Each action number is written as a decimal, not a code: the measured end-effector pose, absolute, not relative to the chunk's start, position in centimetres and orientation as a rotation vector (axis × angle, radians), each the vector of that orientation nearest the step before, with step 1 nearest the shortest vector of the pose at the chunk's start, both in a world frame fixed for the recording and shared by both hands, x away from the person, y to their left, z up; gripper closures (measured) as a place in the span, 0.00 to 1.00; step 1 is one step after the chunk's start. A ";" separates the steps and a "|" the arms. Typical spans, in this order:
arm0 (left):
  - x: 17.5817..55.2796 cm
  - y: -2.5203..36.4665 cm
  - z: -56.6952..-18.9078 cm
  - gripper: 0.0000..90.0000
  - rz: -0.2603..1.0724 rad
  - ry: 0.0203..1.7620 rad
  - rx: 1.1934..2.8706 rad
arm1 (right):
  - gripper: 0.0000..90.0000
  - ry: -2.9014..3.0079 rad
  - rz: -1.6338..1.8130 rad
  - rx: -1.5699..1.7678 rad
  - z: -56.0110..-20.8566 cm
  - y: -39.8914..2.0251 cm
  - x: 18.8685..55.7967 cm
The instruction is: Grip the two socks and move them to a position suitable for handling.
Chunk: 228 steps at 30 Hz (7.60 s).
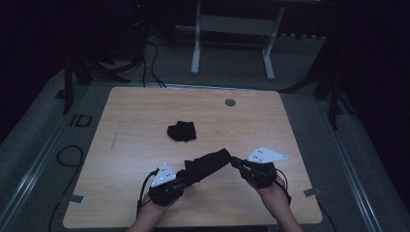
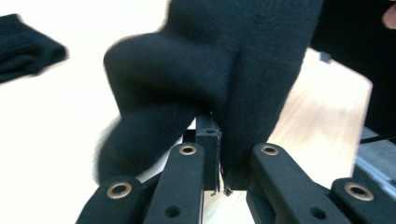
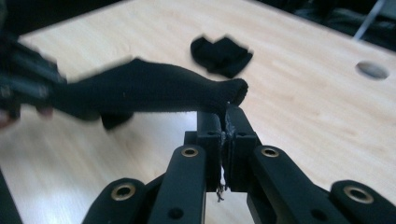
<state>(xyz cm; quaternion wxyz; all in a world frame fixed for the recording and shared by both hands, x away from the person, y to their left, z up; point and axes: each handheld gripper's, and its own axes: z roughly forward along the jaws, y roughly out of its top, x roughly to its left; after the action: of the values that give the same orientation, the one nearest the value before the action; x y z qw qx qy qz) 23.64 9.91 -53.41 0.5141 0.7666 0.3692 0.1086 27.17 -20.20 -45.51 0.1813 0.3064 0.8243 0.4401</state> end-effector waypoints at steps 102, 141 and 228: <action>25.2 14.6 -55.2 0.54 0.340 0.971 1.895 | 0.61 2.428 1.226 1.010 -49.0 -21.0 32.0; 25.1 16.6 -55.9 0.49 0.353 1.032 1.812 | 0.37 2.458 0.849 1.102 -55.3 -0.1 47.5; 31.6 11.6 -49.5 0.96 0.365 0.904 1.984 | 0.87 2.296 1.417 0.979 -45.8 -22.5 33.6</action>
<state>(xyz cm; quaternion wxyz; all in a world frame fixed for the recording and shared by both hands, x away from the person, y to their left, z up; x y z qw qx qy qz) 31.60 11.64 -49.53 0.4490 0.8020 0.3652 0.1478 33.59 -22.52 -45.79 0.1354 0.3379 0.7925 0.4893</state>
